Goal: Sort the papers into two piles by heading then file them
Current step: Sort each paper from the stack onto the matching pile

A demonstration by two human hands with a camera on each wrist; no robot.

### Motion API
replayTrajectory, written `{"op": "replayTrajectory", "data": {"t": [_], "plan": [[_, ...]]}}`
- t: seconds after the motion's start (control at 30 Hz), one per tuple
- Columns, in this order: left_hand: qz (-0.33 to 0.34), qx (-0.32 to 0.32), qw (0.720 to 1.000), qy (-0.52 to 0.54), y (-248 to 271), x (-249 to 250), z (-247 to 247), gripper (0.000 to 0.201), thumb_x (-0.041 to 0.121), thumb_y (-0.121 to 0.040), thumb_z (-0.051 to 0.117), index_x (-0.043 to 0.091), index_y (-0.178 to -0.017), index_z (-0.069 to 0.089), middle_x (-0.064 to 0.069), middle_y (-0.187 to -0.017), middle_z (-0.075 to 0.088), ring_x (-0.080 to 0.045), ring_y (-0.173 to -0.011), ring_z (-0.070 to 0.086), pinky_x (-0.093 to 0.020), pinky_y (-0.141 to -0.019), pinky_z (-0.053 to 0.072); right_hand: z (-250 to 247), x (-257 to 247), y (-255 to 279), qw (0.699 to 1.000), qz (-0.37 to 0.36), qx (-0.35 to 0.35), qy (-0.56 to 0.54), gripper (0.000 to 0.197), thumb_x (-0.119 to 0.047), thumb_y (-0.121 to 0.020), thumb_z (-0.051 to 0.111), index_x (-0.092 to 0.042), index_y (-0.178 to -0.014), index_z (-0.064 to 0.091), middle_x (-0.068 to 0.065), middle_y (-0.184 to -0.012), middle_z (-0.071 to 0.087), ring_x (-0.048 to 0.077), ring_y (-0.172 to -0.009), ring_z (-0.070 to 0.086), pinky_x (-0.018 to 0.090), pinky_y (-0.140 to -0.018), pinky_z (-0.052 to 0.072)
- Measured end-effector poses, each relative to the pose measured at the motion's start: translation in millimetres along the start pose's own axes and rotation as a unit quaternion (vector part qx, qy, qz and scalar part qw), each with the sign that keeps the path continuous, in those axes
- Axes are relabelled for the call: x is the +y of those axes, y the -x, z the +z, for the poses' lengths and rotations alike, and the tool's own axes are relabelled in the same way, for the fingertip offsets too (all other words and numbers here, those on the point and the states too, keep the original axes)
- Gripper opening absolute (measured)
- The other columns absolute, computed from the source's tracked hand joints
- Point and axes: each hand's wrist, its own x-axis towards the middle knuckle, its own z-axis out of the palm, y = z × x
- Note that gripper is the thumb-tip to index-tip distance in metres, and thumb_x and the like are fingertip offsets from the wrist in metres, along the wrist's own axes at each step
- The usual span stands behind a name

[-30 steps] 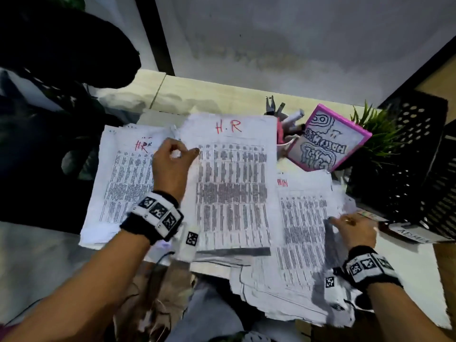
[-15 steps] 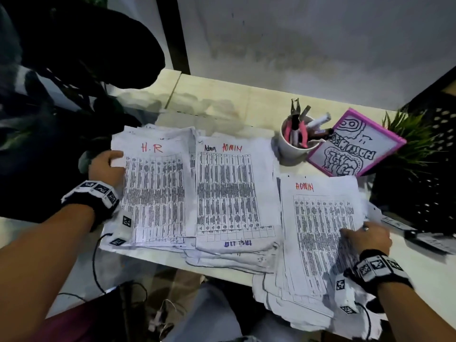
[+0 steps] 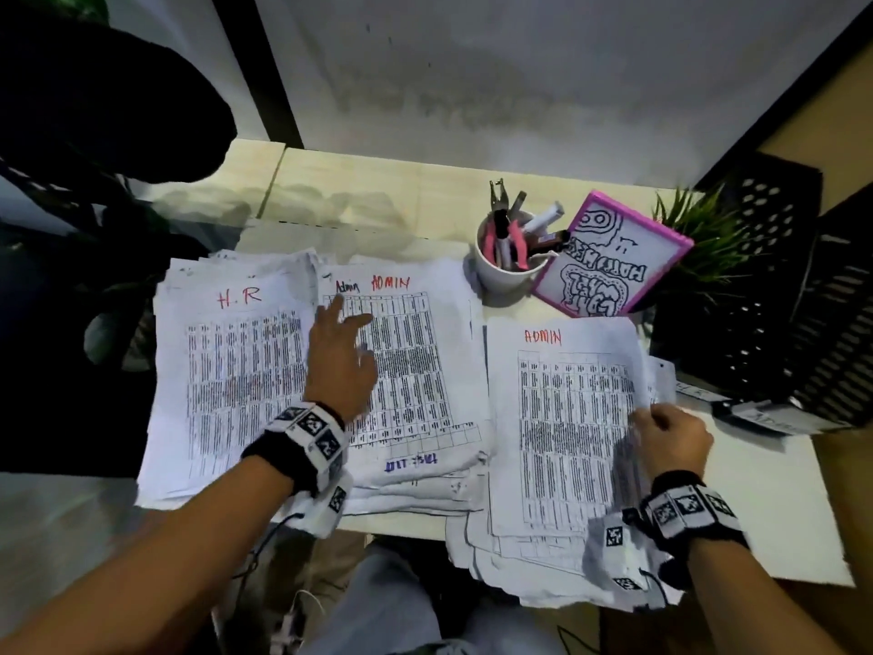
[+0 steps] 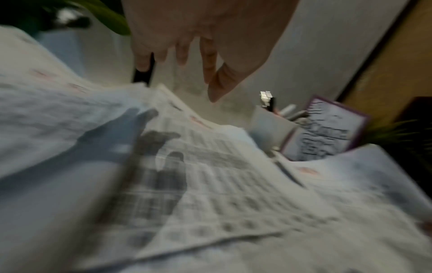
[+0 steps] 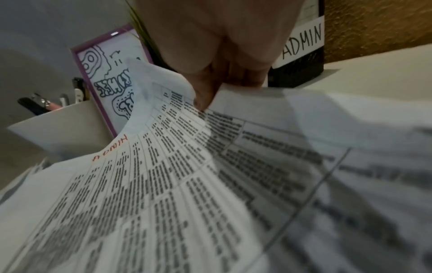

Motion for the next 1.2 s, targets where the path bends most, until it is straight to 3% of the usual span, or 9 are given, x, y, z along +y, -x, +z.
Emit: {"op": "replayTrajectory", "data": {"t": [0.17,0.23,0.3,0.47,0.6,0.7,0.83,1.0,1.2], "plan": [[0.037,-0.088,0.984,0.153,26.3,72.5,59.5,0.039,-0.003,-0.088,0.054,0.006,-0.125,0.054,-0.012,-0.14,0.043,-0.027,-0.127,0.043,0.001,-0.089,0.03,-22.1,3.8,0.3,0.996,-0.016,-0.026,-0.083,0.021,-0.003,-0.086,0.065,0.005,-0.105,0.069,0.022,-0.101,0.07,0.026,-0.092,0.064,0.023,-0.087,0.04],[-0.001,-0.115,0.973,0.201,34.4,93.2,75.1,0.038,0.0,-0.088,0.056,0.007,-0.125,0.053,-0.013,-0.13,0.052,-0.027,-0.117,0.053,-0.002,-0.076,0.034,-29.0,11.8,-2.0,0.983,0.024,-0.032,-0.177,0.021,0.003,-0.085,0.065,0.005,-0.105,0.068,0.013,-0.096,0.072,0.009,-0.079,0.065,0.015,-0.081,0.045],[-0.04,-0.145,0.962,0.226,41.3,107.3,85.2,0.045,0.004,-0.087,0.061,0.008,-0.13,0.049,-0.014,-0.131,0.053,-0.026,-0.119,0.052,-0.009,-0.083,0.034,-37.1,16.2,-0.2,0.956,0.068,-0.051,-0.28,0.021,0.011,-0.083,0.06,-0.001,-0.097,0.07,-0.006,-0.076,0.073,-0.004,-0.065,0.063,0.006,-0.068,0.047],[-0.13,-0.19,0.897,0.378,46.4,123.7,93.1,0.08,-0.003,-0.071,0.077,0.014,-0.139,0.038,0.0,-0.132,0.046,-0.015,-0.121,0.045,-0.028,-0.102,0.038,-60.6,13.1,13.0,0.914,0.07,-0.153,-0.368,0.037,0.028,-0.075,0.049,-0.001,-0.071,0.071,-0.006,-0.062,0.072,0.005,-0.063,0.067,0.011,-0.061,0.051],[-0.14,-0.167,0.87,0.443,59.6,124.0,88.8,0.029,-0.015,-0.072,0.069,-0.002,-0.098,0.069,-0.012,-0.106,0.07,-0.027,-0.103,0.064,-0.032,-0.09,0.051,-71.9,2.6,15.8,0.882,0.099,-0.23,-0.4,0.057,0.025,-0.08,0.034,-0.01,-0.052,0.069,-0.008,-0.049,0.065,-0.001,-0.048,0.061,0.009,-0.048,0.047],[-0.121,-0.168,0.876,0.435,75.3,120.2,84.2,0.021,-0.018,-0.074,0.065,-0.004,-0.089,0.071,-0.001,-0.078,0.074,-0.012,-0.078,0.071,-0.018,-0.07,0.053,-66.4,-0.2,9.1,0.832,0.17,-0.188,-0.494,0.036,0.008,-0.071,0.039,-0.007,-0.057,0.069,0.0,-0.056,0.064,0.017,-0.061,0.06,0.014,-0.048,0.047],[-0.118,-0.144,0.892,0.413,89.7,111.6,82.8,0.017,-0.014,-0.072,0.07,-0.006,-0.087,0.072,-0.002,-0.08,0.072,-0.002,-0.071,0.069,-0.01,-0.064,0.049,-46.2,9.0,-11.1,0.913,0.102,-0.216,-0.33,0.024,-0.011,-0.09,0.061,-0.009,-0.114,0.061,0.003,-0.1,0.062,0.013,-0.09,0.058,0.026,-0.074,0.045],[-0.127,-0.163,0.904,0.373,94.3,98.2,84.5,0.022,-0.021,-0.073,0.061,0.0,-0.07,0.069,0.001,-0.083,0.071,-0.002,-0.077,0.068,-0.009,-0.066,0.049,-15.5,6.8,-22.9,0.958,0.058,-0.202,-0.193,0.03,-0.012,-0.074,0.08,-0.012,-0.099,0.063,0.002,-0.072,0.054,0.013,-0.062,0.048,0.014,-0.052,0.042],[-0.139,-0.137,0.901,0.389,91.2,104.9,86.9,0.02,-0.018,-0.069,0.068,-0.001,-0.069,0.057,-0.014,-0.097,0.066,-0.021,-0.092,0.064,-0.014,-0.071,0.052,-25.0,9.4,-22.0,0.939,0.096,-0.186,-0.274,0.008,0.006,-0.08,0.067,-0.001,-0.083,0.069,-0.004,-0.056,0.064,0.006,-0.054,0.056,0.016,-0.055,0.045]]}}
